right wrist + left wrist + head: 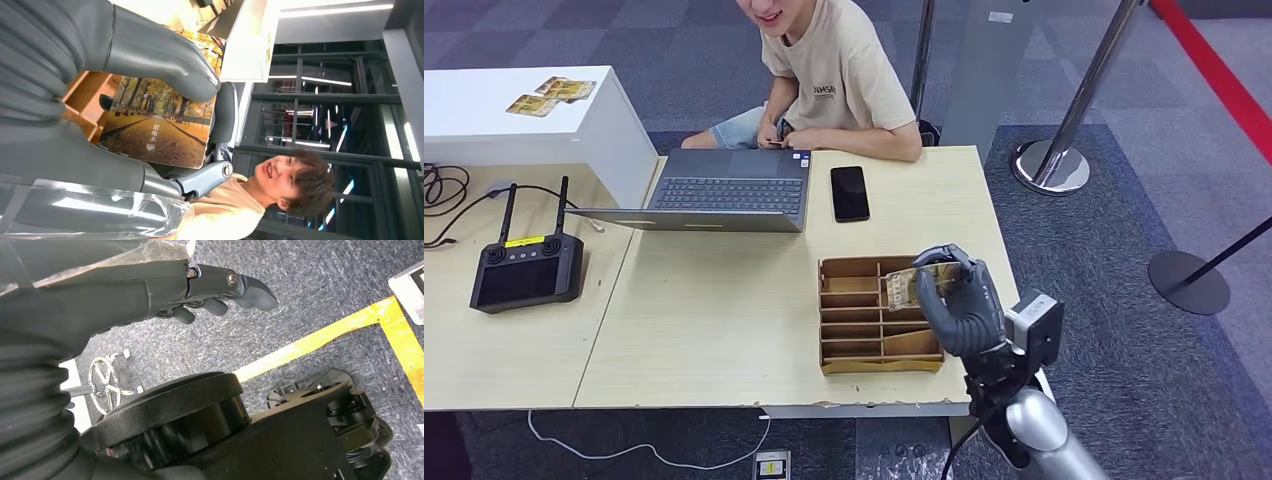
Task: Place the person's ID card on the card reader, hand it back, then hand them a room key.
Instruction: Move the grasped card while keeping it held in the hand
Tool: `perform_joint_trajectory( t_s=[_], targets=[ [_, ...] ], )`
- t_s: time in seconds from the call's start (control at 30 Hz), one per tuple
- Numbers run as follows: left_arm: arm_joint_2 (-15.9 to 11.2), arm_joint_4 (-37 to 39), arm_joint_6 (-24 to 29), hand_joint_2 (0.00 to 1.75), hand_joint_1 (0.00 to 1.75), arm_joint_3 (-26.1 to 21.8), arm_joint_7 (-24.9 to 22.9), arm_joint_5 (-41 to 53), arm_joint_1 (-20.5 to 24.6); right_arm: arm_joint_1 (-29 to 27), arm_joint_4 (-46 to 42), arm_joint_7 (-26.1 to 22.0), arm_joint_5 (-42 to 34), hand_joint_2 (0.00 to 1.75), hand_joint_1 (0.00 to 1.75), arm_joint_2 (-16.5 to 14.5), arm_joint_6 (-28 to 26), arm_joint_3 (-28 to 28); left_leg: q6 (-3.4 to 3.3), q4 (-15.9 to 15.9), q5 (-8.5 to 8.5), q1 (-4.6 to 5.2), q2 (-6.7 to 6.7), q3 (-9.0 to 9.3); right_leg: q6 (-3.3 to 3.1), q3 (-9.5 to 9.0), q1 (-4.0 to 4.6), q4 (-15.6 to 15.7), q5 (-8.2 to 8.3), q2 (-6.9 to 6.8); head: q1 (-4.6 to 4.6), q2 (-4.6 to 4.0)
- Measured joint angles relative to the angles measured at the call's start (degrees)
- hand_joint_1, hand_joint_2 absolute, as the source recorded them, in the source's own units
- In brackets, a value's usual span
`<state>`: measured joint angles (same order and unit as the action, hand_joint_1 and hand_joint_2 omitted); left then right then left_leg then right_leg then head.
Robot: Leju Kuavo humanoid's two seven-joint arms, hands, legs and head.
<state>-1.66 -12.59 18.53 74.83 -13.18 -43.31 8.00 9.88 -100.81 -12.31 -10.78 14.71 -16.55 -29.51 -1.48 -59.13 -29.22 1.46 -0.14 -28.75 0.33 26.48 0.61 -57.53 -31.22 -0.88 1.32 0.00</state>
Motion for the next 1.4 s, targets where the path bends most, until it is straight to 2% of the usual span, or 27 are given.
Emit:
perform_joint_trajectory(
  t_s=[0.17, 0.3, 0.5, 0.67, 0.83, 1.07, 1.4],
  targets=[
    [0.0, 0.0, 0.0, 1.75, 0.0, -0.1, 0.0, -0.1, 0.0, -0.8, -1.3, -1.5, -4.6, 1.75, 1.75, 0.0, 1.8, 0.4, 0.0, 0.0, 0.0, 0.0, 0.02, 0.01, 0.0, 0.0, -0.01, 0.0, 0.0, 0.01, 0.01, 0.0],
    [0.0, 0.0, 0.4, 1.75, 0.0, -0.6, 0.0, -0.5, -0.1, -1.3, -4.3, -1.4, -4.3, 1.75, 1.75, 0.0, 2.7, 0.3, 0.0, 0.0, 0.0, 0.0, 0.01, 0.01, 0.0, 0.0, -0.01, 0.0, 0.01, 0.0, 0.01, 0.0],
    [0.0, 0.0, 0.6, 1.75, 0.0, -1.2, -0.1, -0.5, -0.2, -2.3, -6.6, 3.3, 3.1, 1.75, 1.75, 0.9, -3.0, 1.0, 0.0, 0.0, 0.0, 0.01, 0.01, 0.01, 0.0, 0.0, -0.01, 0.0, 0.01, 0.01, 0.01, 0.0],
    [0.0, 0.0, 0.7, 1.75, 0.0, -1.4, 0.2, -0.2, -0.3, -2.1, -4.7, 7.2, 4.5, 1.75, 1.75, 3.2, -6.8, 4.5, 0.0, 0.0, 0.0, 0.01, 0.01, 0.0, 0.0, -0.02, -0.01, 0.0, 0.01, 0.0, 0.01, 0.0],
    [0.0, 0.0, 0.5, 1.75, 0.0, -1.4, 0.0, 0.7, -0.3, -0.4, 1.2, 8.5, 5.5, 1.75, 1.75, 4.1, -8.0, 7.0, 0.0, 0.0, 0.0, 0.02, 0.0, 0.0, 0.0, -0.02, -0.02, 0.0, 0.01, 0.0, 0.01, 0.0],
    [-0.1, 0.0, 0.5, 1.75, 0.0, -1.4, -0.3, 2.0, -0.2, 3.3, 13.0, 7.8, 5.0, 1.75, 1.75, 3.7, -8.5, 8.1, 0.0, 0.0, 0.0, 0.02, -0.01, 0.0, 0.0, -0.02, -0.01, 0.0, 0.01, -0.01, 0.01, 0.0],
    [-0.1, 0.0, 0.6, 1.75, 0.0, -1.4, -1.2, 3.1, 0.0, 7.6, 29.7, 5.4, 1.6, 1.75, 1.75, -0.1, -7.6, 7.7, 0.0, 0.0, 0.0, 0.0, -0.02, -0.02, -0.02, 0.01, 0.01, 0.0, -0.02, -0.01, 0.0, 0.0]
  ],
)
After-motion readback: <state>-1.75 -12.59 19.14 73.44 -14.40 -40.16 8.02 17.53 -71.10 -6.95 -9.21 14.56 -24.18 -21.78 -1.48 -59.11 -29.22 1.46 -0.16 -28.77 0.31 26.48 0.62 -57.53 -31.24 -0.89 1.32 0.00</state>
